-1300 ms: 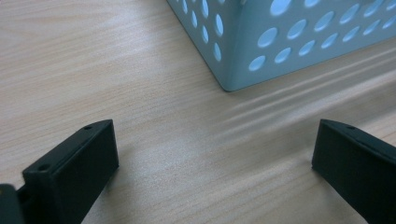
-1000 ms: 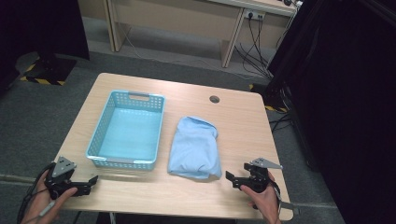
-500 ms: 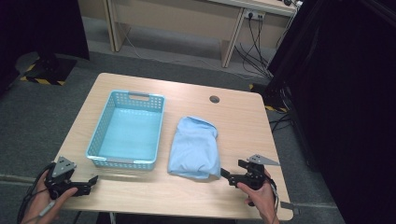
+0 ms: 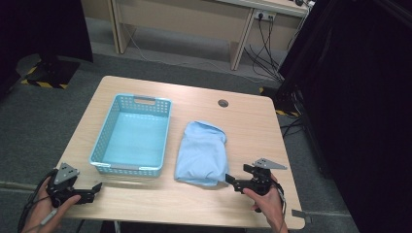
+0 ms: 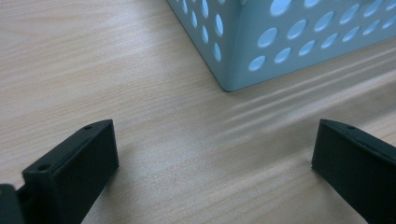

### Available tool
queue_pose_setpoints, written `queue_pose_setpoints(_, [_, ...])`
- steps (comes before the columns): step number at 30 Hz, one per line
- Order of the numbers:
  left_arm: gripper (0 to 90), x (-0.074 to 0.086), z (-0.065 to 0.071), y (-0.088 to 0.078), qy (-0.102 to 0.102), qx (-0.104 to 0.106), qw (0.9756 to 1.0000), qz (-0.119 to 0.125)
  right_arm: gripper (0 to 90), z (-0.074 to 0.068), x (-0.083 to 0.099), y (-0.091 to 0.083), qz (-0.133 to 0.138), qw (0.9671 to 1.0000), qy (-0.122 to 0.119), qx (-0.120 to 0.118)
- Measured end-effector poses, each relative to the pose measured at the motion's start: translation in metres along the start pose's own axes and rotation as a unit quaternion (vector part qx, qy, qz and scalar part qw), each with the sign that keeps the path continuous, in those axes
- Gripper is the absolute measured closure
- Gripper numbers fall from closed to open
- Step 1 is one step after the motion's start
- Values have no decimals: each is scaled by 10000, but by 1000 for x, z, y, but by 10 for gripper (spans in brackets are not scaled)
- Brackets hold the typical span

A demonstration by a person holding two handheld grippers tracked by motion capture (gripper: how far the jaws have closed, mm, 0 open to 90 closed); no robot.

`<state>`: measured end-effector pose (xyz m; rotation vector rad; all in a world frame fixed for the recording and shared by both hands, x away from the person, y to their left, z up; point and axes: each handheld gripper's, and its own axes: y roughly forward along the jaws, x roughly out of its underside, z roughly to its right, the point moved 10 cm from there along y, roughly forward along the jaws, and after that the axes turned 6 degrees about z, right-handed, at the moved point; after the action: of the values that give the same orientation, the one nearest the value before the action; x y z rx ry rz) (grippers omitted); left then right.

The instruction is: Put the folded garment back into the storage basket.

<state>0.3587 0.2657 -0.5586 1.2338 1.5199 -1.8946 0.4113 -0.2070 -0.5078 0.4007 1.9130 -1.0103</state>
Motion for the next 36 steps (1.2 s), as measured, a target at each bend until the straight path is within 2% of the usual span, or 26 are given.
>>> queue_pose_setpoints(22, [0, 0, 0, 0, 0, 0, 10000, -1, 43, -12, -13, 15, -17, 9997, -9, -258])
queue_pose_setpoints(36, [0, 0, 0, 0, 3, 0, 10000, 1, 43, -16, -30, 30, -11, 9994, -112, -342])
